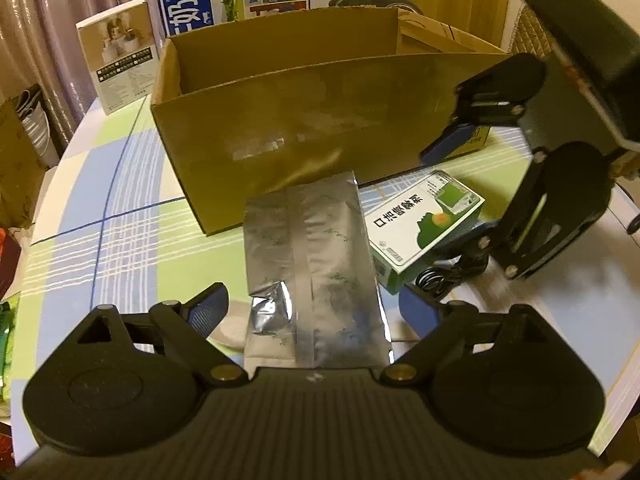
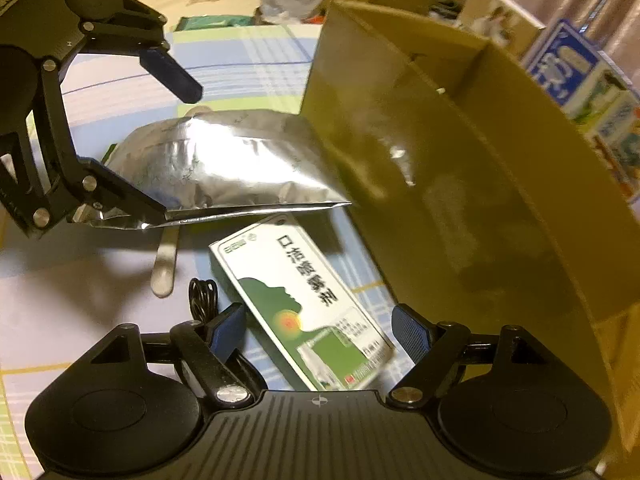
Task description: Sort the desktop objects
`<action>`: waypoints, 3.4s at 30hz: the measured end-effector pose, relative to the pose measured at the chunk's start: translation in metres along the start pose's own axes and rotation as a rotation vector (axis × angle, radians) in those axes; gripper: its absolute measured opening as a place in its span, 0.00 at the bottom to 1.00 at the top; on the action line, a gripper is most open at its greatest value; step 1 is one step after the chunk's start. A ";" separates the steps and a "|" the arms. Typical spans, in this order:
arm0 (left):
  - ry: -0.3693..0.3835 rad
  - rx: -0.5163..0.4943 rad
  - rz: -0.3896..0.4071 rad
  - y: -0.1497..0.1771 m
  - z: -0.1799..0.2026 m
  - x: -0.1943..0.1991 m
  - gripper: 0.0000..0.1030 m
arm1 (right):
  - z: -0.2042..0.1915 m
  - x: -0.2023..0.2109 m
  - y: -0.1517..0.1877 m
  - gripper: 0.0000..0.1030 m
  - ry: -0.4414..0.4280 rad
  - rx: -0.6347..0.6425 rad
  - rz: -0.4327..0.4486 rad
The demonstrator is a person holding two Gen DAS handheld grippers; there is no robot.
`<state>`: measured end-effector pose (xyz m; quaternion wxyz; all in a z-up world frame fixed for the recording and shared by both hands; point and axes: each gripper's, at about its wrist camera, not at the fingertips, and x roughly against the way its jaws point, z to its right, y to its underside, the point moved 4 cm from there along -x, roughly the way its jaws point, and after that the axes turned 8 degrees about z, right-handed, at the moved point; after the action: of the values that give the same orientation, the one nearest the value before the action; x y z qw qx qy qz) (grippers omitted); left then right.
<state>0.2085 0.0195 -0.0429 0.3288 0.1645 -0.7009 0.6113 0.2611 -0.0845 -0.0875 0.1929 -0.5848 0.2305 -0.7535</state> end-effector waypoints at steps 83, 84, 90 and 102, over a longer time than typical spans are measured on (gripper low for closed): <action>0.059 -0.028 -0.340 0.015 0.100 -0.021 0.42 | -0.091 0.111 0.126 0.66 0.328 -0.932 0.037; 0.056 -0.027 -0.340 0.016 0.101 -0.021 0.43 | -0.091 0.111 0.125 0.66 0.329 -0.934 0.038; 0.038 -0.035 -0.342 0.022 0.106 -0.024 0.46 | -0.094 0.112 0.123 0.66 0.333 -0.913 0.049; 0.046 -0.038 -0.339 0.020 0.105 -0.018 0.38 | -0.086 0.100 0.116 0.51 0.344 -0.873 0.026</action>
<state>0.1822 -0.0811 -0.0738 0.4463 0.2600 -0.6667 0.5373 0.1554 -0.2252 -0.0925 -0.1027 -0.4748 0.5621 -0.6694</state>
